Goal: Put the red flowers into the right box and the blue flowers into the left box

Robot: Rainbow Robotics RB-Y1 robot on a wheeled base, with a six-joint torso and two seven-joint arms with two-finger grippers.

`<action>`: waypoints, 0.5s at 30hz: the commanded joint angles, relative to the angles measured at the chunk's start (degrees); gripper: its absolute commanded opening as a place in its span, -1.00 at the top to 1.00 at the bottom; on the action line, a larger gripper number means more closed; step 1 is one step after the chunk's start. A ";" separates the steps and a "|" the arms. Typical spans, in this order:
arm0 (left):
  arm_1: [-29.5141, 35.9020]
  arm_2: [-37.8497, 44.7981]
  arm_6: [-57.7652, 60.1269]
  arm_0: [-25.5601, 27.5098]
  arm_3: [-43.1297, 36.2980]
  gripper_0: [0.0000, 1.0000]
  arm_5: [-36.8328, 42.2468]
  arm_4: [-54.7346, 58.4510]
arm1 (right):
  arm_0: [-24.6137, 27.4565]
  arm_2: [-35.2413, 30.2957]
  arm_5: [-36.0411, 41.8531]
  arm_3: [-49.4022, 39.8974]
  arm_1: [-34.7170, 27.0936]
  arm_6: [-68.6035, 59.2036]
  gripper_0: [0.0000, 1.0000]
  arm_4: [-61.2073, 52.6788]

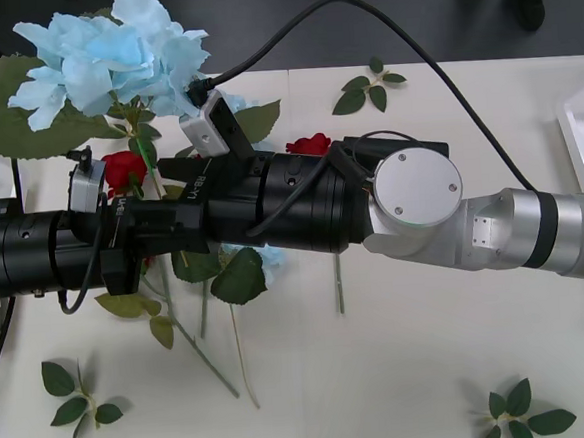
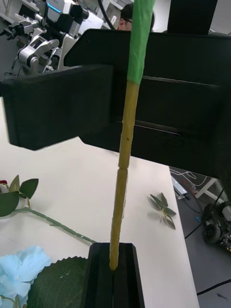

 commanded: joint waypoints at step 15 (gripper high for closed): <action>6.60 1.73 -0.29 6.43 -1.35 1.00 -6.27 10.25 | 0.11 -0.98 -2.51 -1.45 -1.28 0.22 -1.00 -0.65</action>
